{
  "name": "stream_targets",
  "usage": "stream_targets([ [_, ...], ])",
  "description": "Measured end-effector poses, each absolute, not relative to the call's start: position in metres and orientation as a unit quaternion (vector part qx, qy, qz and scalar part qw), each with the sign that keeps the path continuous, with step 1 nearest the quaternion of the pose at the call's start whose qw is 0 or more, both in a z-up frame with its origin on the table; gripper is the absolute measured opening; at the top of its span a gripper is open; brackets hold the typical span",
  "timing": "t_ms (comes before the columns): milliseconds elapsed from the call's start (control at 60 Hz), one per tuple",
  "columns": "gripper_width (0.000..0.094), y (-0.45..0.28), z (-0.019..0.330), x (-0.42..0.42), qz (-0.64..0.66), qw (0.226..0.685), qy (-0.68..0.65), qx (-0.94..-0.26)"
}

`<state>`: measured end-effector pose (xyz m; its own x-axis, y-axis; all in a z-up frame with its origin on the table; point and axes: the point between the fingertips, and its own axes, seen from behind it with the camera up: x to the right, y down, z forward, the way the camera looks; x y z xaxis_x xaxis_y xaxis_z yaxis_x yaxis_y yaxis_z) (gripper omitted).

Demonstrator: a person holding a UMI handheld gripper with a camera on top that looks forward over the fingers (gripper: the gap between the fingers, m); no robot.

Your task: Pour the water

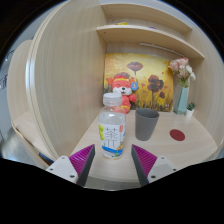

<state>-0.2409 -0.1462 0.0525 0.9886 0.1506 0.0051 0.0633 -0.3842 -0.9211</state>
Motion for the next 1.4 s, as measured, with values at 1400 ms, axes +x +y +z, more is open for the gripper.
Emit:
stream_targets([
  [1400, 0.0382, 0.019, 0.179, -0.252, 0.469, 0.501, 0.342, -0.643],
])
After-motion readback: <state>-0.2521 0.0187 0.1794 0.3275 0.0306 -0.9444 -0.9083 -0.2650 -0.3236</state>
